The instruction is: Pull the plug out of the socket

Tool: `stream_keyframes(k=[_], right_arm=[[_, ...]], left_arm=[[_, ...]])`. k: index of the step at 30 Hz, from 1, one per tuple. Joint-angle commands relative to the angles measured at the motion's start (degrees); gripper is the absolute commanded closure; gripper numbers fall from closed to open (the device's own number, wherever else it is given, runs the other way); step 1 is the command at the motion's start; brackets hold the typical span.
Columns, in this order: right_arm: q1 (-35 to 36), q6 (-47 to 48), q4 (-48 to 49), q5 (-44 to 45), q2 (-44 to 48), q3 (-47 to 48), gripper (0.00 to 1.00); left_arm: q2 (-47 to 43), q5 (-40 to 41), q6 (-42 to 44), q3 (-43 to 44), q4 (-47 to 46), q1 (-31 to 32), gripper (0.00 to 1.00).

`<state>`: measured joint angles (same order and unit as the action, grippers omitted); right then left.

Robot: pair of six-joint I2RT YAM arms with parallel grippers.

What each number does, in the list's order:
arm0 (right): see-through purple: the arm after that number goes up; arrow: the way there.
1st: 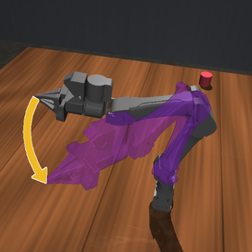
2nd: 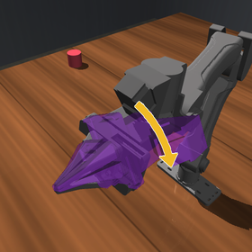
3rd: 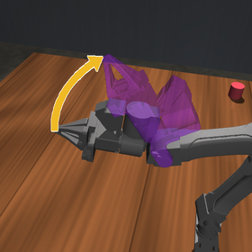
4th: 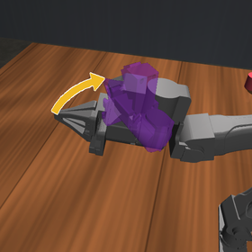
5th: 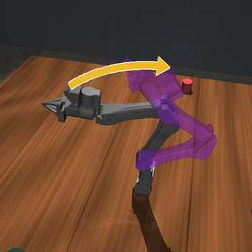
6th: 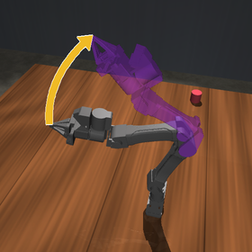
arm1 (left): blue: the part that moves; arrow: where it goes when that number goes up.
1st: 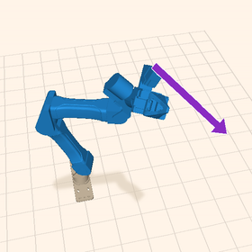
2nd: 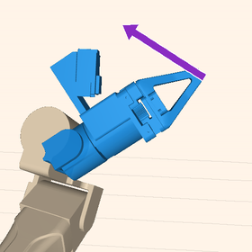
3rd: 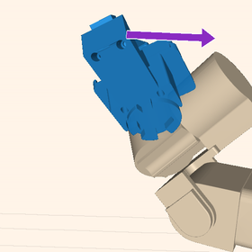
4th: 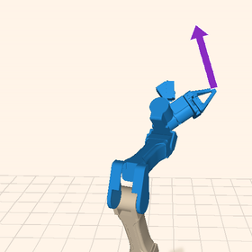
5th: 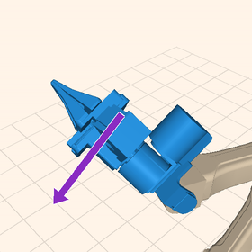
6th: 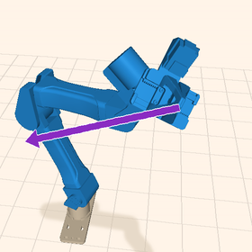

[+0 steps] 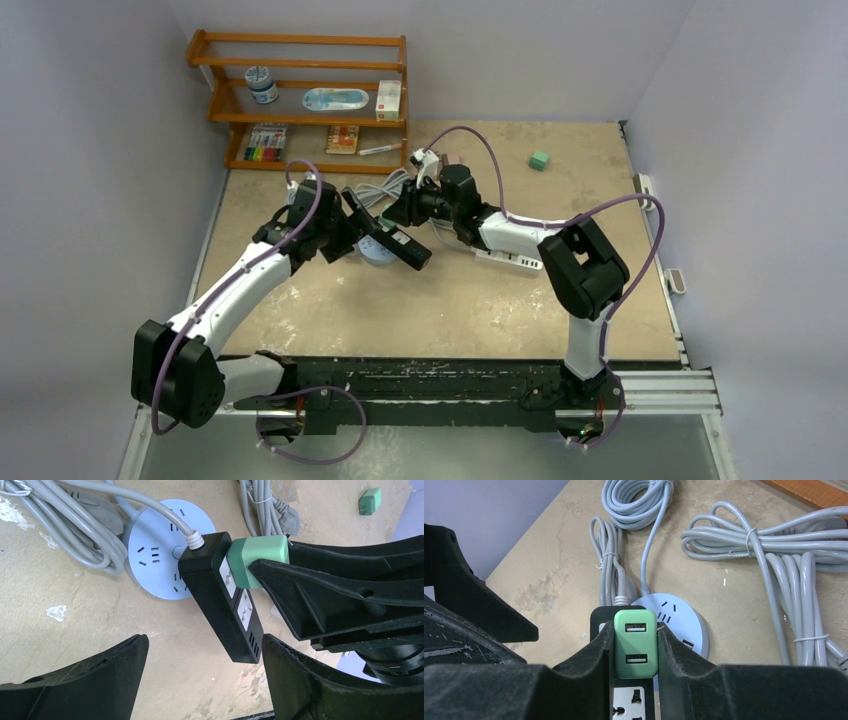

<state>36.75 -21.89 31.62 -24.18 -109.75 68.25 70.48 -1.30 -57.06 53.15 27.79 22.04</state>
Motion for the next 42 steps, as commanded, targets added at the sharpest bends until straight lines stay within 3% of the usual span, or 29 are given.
stream_keyframes(k=[1, 5, 10, 17, 23, 24, 26, 28, 35, 37, 39, 40, 42], right_arm=[[0.54, -2.47, 6.92, 2.72, 1.82, 2.77, 1.0], [1.03, -5.09, 9.78, 1.96, 2.09, 2.28, 1.0], [1.38, -11.15, 12.53, 0.55, 1.83, 2.68, 1.0], [1.5, -10.82, 12.2, 1.33, 2.7, 1.79, 1.0], [1.54, -11.27, 14.07, -1.42, 2.65, 0.07, 1.0], [1.49, -11.34, 14.81, -2.22, 2.51, -0.08, 1.0], [1.55, -12.21, 17.25, -4.16, 2.09, -0.01, 1.0], [1.48, -13.68, 19.29, -6.24, 1.41, 0.1, 1.0], [1.48, -12.3, 17.52, -8.93, 3.33, -0.12, 1.0], [2.21, -5.44, 8.49, -3.0, 5.98, 1.59, 1.0], [4.51, 2.15, -0.08, 8.78, 9.32, 2.39, 1.0], [5.22, 4.77, -0.48, 11.91, 10.84, 1.67, 1.0], [5.08, 4.12, 2.99, 8.33, 13.07, -1.4, 1.0]], left_arm=[[-1.37, -1.52, -4.41, -2.38, -4.62, -0.41, 0.17], [1.53, -3.3, -7.4, -6.09, -13.12, -0.27, 0.18], [4.9, -3.25, -7.77, -6.75, -16.84, -0.25, 0.2], [4.32, -0.93, -8.12, -6.08, -19.47, -0.27, 0.21], [3.07, -0.27, -8.6, -8.76, -22.55, -0.93, 0.36], [2.81, -0.35, -8.67, -9.64, -23.17, -1.24, 0.42], [2.99, -1.13, -8.63, -11.13, -24.99, -2.12, 0.62], [3.75, -1.84, -8.57, -11.82, -25.75, -2.6, 1.0], [4.56, -0.36, -7.21, -12.82, -22.75, -4.54, 1.0], [4.3, -0.03, -6.85, -13.25, -21.61, -5.43, 1.0], [4.23, -0.07, -6.38, -13.75, -20.89, -6.25, 1.0], [4.34, -0.12, -6.25, -14.03, -20.75, -6.57, 1.0], [4.8, -0.41, -6.01, -14.53, -21.01, -7.28, 1.0]])
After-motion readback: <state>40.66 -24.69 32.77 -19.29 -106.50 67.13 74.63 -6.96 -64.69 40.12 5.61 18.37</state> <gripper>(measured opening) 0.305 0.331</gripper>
